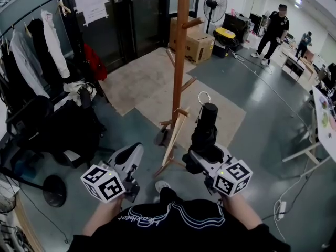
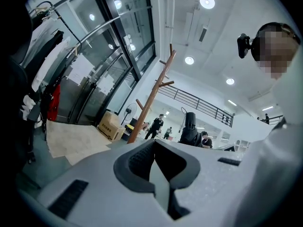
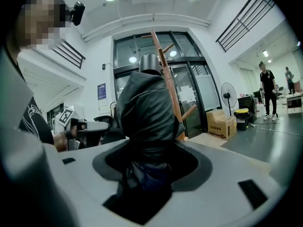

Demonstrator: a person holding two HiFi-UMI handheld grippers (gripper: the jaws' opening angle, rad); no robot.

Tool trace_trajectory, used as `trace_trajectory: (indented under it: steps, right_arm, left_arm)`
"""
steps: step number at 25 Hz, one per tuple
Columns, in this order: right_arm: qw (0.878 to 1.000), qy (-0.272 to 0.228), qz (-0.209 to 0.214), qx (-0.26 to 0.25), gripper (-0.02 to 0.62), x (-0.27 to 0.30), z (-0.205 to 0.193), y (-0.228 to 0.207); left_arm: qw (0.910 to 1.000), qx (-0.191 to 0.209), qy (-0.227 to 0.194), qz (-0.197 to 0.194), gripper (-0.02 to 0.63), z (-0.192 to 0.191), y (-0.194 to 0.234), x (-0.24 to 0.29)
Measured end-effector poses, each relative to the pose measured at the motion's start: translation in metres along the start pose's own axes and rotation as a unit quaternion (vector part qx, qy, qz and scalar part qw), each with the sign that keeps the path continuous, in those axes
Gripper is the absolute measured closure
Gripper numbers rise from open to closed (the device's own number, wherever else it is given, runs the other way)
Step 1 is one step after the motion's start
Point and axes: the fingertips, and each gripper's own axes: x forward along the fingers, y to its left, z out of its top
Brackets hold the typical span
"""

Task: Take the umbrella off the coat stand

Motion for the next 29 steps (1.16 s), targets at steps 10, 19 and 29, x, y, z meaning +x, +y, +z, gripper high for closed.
trace_trajectory:
  steps: [10, 19, 29]
  right_arm:
    - [1.0, -0.013, 0.008, -0.004, 0.344, 0.002, 0.002, -0.001]
    - [1.0, -0.014, 0.007, -0.006, 0.344, -0.001, 0.012, -0.016]
    - [1.0, -0.018, 0.006, -0.013, 0.344, 0.007, 0.028, -0.028]
  left_arm:
    - [0.9999, 0.009, -0.002, -0.009, 0.601, 0.003, -0.001, 0.014]
    - [0.9999, 0.006, 0.002, -0.012, 0.601, 0.007, -0.008, 0.033]
    - [0.9999, 0.006, -0.002, -0.012, 0.601, 0.019, -0.003, 0.046]
